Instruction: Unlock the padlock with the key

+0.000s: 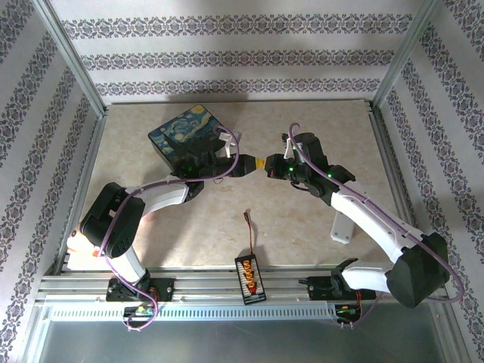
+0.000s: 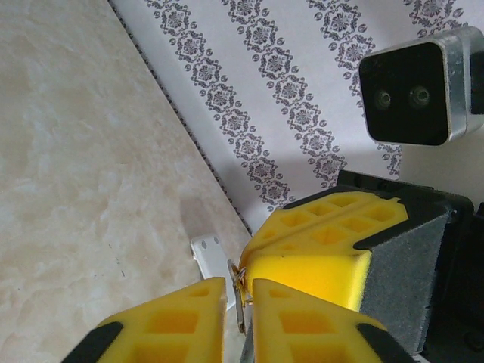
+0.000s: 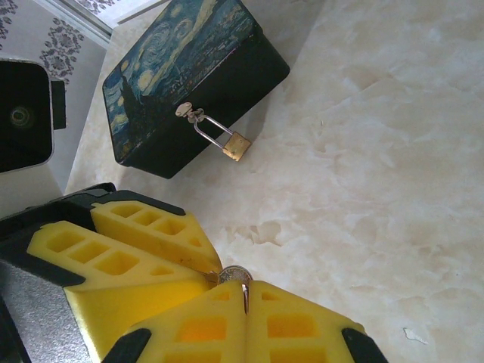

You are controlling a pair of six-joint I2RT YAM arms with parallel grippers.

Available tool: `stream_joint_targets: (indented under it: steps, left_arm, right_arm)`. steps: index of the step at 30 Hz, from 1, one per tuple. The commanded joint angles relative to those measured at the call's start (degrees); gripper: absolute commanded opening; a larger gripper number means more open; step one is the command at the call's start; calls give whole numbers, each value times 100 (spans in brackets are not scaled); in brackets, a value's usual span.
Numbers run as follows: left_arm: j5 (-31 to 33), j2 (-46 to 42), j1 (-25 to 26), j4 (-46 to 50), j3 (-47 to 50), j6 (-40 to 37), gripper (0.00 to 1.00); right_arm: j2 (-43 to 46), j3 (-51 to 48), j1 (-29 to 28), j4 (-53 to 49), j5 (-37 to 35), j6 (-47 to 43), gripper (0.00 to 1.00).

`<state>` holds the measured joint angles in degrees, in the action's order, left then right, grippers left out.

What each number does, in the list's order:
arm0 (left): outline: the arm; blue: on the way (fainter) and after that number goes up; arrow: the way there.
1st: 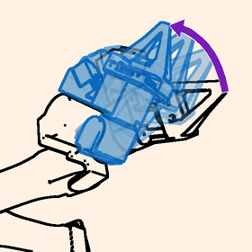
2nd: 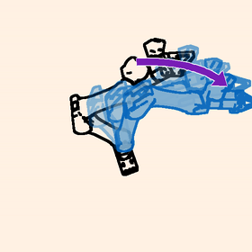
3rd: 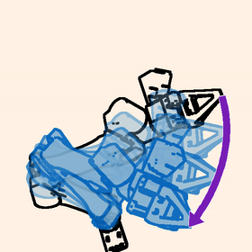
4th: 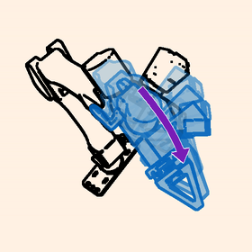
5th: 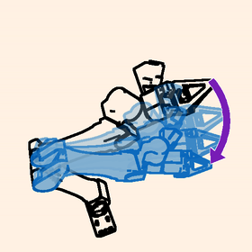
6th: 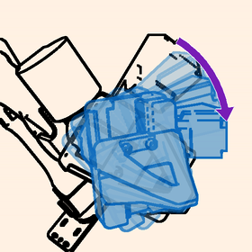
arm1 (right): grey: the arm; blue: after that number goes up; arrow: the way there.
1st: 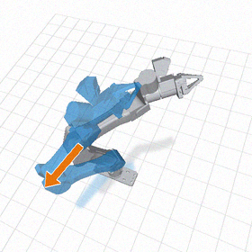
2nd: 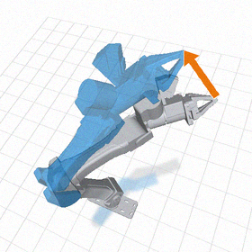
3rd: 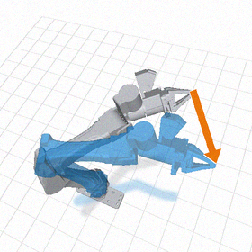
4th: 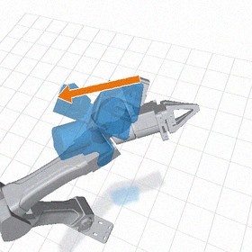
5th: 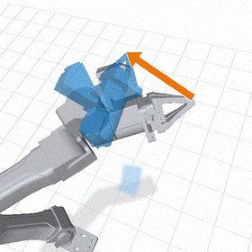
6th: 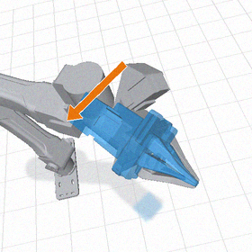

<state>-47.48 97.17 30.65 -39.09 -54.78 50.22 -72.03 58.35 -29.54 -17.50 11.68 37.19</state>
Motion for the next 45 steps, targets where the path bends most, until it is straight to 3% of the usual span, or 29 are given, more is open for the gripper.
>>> stream_joint_targets:
  steps: [1, 13, 17, 20, 27, 31, 33, 37, 42, 45]
  left_arm:
    - [36, -40, -44, -262, -156, 23, 14]
    - [103, -92, -95, -231, -199, 4, 19]
    - [108, -84, -95, -231, -191, 3, 13]
    - [99, -91, -96, -217, -191, 10, 1]
    - [55, -212, -95, 95, -194, -259, 0]
    - [46, -489, -128, 950, -348, -1025, 0]
    - [85, -724, -164, 1740, -496, -1706, 0]
    - [97, -1143, -206, 3252, -872, -3184, 0]
    - [-188, -1376, -209, 4646, -1335, -4473, 0]
    - [-760, -1358, -209, 5012, -1519, -4784, 0]
  right_arm:
    - [58, 140, -87, 11, 61, 16, 0]
    - [31, 146, -96, 14, 71, 8, 0]
    - [22, 149, -96, 21, 71, 8, 0]
    - [22, 146, -100, 18, 71, 7, 0]
    - [96, 115, -97, 5, -25, -1, 0]
    - [240, 84, -63, -62, -103, -134, 11]
    - [418, 10, -35, -82, -136, -271, 19]
    - [946, -308, 66, 100, -61, -545, 25]
    - [1732, -882, 165, 798, 526, -781, 35]
    - [2026, -1117, 185, 1202, 1294, -1003, 50]
